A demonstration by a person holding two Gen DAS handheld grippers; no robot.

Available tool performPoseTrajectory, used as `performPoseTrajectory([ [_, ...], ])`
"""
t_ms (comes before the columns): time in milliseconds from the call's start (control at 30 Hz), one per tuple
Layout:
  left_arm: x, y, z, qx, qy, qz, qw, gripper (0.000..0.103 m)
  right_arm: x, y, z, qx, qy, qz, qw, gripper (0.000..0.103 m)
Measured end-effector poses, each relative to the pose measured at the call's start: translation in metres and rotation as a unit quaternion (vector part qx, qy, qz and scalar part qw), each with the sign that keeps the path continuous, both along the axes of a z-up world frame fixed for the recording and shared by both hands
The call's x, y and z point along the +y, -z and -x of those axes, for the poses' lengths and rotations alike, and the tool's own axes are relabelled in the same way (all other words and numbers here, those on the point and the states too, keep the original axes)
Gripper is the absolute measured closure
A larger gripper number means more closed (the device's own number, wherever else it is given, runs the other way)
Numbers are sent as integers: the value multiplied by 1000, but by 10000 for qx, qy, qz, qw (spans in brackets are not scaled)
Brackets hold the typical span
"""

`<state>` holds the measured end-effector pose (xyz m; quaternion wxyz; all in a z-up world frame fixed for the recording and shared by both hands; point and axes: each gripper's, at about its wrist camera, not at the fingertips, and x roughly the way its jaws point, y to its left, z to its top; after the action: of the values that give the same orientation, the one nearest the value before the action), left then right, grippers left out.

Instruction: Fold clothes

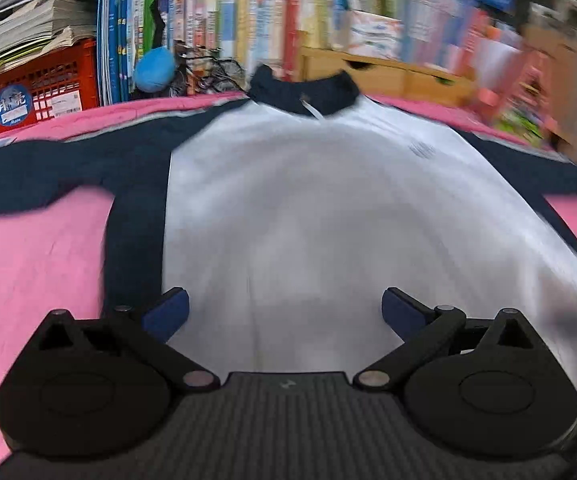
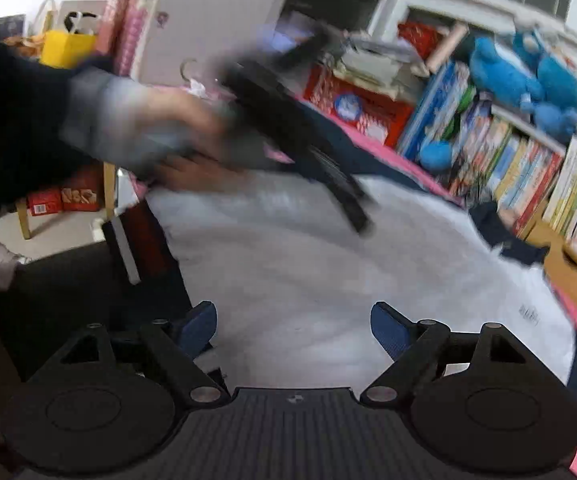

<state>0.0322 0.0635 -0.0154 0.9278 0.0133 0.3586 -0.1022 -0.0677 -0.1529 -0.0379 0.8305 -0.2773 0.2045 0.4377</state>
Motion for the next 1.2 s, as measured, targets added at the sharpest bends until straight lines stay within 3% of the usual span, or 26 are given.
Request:
performPoseTrajectory([
  [100,8,8,56,-428,109,-434,9981,0,-27,9,-13,294,154,-108,9994,15],
  [133,15,8,61,-348,52,-338,9988,0,-39,10,-16,386,225,-123,9989,15],
  [200,28,7,72,-201,-54,-169,9996,0,-66,12,-11,89,306,159,9994,15],
  [267,29,6,74,-164,-72,-239,9996,0,-91,19,-4,-281,545,623,9962,10],
  [367,31,-4,71,-50,-98,-242,9996,0,-134,-1,-10,-227,1394,229,9897,9],
  [467,32,-22,59,-140,-124,-173,9997,0,-176,-21,-17,-171,2231,-167,9745,15],
  [600,22,-49,29,-454,-83,-86,9989,0,-233,-48,-25,-94,3315,-692,9409,10],
  [633,14,-52,15,-492,-67,-105,9987,0,-249,-55,-30,-95,3626,-838,9281,9],
  [700,2,-54,-8,-539,-57,-152,9984,0,-293,-65,-64,-271,4664,-1276,8749,9],
  [800,-11,-43,-40,-393,-165,-102,9990,0,-360,-71,-123,-136,5757,-1791,7977,11],
  [933,-11,-20,-69,-78,-468,-220,9986,0,-428,-61,-189,313,6684,-2194,7100,12],
  [1100,6,4,-85,153,-867,-367,9954,0,-479,-33,-241,1113,7092,-2676,6427,12],
  [1167,15,8,-86,92,-938,-306,9951,0,-487,-22,-254,1357,7187,-2773,6230,27],
  [1200,16,8,-85,47,-905,-348,9953,0,-489,-16,-257,1463,7223,-2877,6116,67],
])
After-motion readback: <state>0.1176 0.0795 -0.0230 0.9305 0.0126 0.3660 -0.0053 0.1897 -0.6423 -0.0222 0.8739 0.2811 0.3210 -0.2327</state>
